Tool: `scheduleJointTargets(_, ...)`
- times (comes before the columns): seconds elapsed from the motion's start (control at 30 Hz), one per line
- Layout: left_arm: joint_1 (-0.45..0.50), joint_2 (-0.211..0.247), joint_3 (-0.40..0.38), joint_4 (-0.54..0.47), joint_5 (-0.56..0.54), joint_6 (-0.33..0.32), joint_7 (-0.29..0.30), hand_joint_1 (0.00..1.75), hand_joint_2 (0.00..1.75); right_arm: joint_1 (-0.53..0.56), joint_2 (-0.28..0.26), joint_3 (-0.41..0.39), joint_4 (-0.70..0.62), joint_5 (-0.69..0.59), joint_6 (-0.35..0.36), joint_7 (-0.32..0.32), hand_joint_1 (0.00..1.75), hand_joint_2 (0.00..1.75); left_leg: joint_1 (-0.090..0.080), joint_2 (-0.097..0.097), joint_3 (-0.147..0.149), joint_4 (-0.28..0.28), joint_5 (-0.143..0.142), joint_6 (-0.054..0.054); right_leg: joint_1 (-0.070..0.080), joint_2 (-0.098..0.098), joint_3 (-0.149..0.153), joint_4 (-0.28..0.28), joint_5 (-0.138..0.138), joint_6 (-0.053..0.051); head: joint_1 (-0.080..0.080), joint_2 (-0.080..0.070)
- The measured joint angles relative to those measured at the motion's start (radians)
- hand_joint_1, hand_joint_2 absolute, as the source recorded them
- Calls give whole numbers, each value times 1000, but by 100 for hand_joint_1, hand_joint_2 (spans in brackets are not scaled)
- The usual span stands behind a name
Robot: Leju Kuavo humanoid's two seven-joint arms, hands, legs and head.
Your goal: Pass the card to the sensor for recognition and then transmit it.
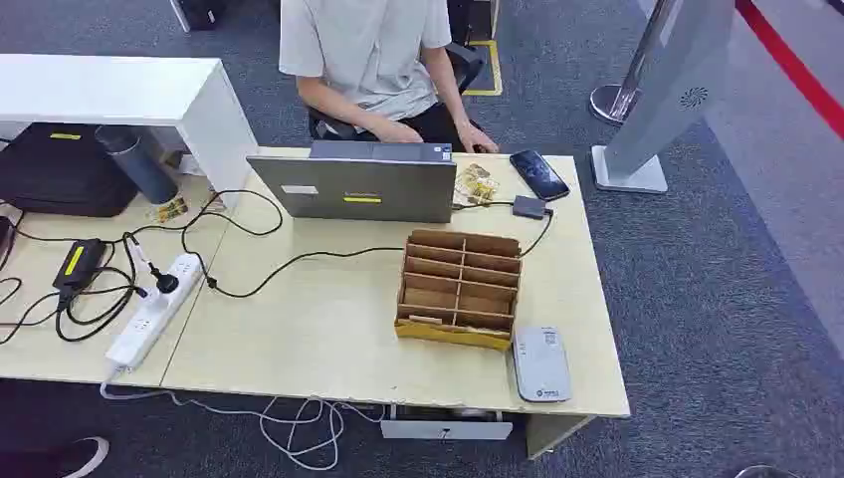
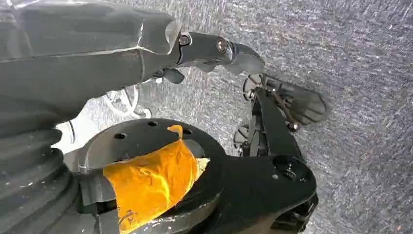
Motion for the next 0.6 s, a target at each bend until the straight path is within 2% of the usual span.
scheduleJointTargets(0.2,0,0,1,0,0,0,0,0,175,0,0,-1,0,-1,-2,-2,0,175,0,0,0,0,0,0,0,0,0,0,0,0,0,0)
scheduleJointTargets(0.27,0,-8,22,2,15,0,0,0,175,-1,15,-49,-3,-57,-97,-44,0,175,0,0,0,0,0,0,0,0,0,0,0,0,0,0)
scheduleJointTargets(0.3,-1,-18,39,2,32,13,0,0,175,-3,36,-97,-13,-115,-210,-113,0,175,0,0,0,0,0,0,0,0,0,0,0,0,0,0)
scheduleJointTargets(0.4,-1,-28,54,2,41,20,-5,0,175,-11,52,-142,-16,-168,-280,-203,0,175,0,0,0,0,0,0,0,0,0,0,0,0,0,0)
scheduleJointTargets(0.43,-1,-30,56,2,27,15,-6,0,175,-14,53,-159,-17,-208,-281,-245,0,175,0,0,0,0,0,0,0,0,0,0,0,0,-1,0)
scheduleJointTargets(0.47,-1,-27,56,2,-1,0,-4,0,175,-19,19,-186,-20,-280,-251,-301,0,175,0,0,0,0,0,0,0,0,0,0,1,1,-1,0)
scheduleJointTargets(0.5,-1,-18,53,3,-24,-19,6,0,175,-26,-8,-220,-21,-342,-187,-338,0,175,-2,0,0,0,0,0,-2,0,0,0,1,1,0,0)
scheduleJointTargets(0.6,-2,2,51,5,-44,-55,23,0,175,-33,-129,-319,-59,-428,-35,-362,0,175,-5,0,0,0,0,1,-5,0,1,0,1,4,-1,0)
